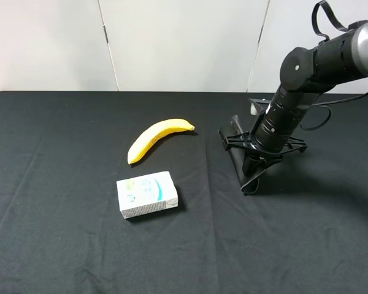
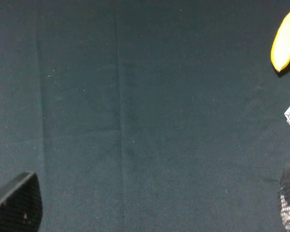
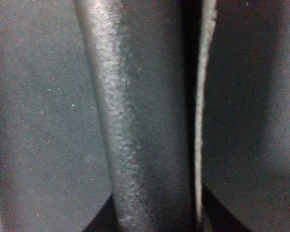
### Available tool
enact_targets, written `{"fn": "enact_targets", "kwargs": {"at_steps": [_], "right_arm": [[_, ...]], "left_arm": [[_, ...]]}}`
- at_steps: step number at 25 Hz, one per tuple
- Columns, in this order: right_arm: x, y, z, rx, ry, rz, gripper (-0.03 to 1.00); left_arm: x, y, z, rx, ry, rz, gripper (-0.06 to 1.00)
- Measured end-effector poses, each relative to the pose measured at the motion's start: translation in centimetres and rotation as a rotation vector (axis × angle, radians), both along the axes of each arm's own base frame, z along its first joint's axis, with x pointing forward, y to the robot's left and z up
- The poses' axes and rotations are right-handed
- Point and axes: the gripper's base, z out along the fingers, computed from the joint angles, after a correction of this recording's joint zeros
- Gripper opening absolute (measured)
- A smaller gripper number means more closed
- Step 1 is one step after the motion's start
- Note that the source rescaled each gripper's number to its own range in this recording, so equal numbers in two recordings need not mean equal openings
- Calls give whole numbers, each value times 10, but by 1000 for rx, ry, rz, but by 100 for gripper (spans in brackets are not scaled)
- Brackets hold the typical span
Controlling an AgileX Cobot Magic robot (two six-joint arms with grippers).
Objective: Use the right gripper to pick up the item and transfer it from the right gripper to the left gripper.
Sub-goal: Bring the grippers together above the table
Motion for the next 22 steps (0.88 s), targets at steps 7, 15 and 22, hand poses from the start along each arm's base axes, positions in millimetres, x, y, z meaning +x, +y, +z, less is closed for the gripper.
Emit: {"fn": "enact_targets", "kwargs": {"at_steps": [7, 15, 22], "right_arm": [[17, 9, 40, 24, -2, 33, 2], [12, 4, 104, 9, -105, 151, 2], [-9, 9, 139, 11, -183, 295, 2]], "left_arm": [[0, 0, 0, 0, 0, 0, 96], [0, 0, 0, 0, 0, 0, 96], [0, 0, 0, 0, 0, 0, 96]]}}
